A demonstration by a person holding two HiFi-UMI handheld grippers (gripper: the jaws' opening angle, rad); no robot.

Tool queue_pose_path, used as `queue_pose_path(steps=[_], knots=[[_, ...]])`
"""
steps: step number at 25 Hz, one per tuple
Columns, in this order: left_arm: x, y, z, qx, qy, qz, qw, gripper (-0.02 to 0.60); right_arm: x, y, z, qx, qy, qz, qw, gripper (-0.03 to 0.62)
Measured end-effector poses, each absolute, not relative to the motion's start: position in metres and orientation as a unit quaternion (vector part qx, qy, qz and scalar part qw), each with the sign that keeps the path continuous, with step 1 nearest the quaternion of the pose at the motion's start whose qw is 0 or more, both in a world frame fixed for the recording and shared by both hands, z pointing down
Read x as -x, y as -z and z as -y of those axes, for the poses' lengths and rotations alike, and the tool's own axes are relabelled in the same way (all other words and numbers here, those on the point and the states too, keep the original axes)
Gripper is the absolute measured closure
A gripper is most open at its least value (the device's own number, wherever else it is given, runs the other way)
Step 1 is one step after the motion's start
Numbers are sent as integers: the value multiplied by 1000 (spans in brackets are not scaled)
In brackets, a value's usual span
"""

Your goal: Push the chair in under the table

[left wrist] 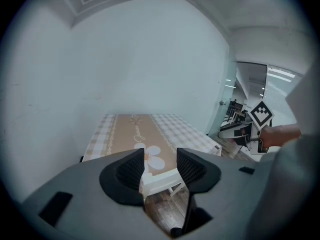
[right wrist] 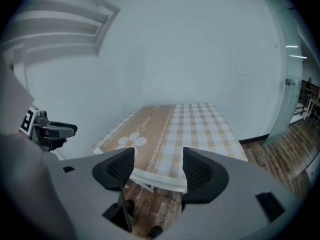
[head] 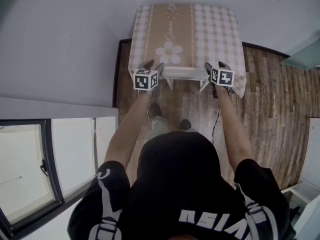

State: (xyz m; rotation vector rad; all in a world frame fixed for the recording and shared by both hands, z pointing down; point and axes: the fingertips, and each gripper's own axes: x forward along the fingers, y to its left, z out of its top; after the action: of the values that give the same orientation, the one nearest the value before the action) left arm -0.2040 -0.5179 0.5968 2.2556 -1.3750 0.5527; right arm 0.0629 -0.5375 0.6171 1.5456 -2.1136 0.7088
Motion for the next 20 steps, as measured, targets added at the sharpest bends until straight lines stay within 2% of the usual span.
queue_pose_path(steps=[20], knots=[[208, -542, 518, -826, -140, 519, 169, 491, -49, -546, 528, -560, -172, 794, 165, 428]])
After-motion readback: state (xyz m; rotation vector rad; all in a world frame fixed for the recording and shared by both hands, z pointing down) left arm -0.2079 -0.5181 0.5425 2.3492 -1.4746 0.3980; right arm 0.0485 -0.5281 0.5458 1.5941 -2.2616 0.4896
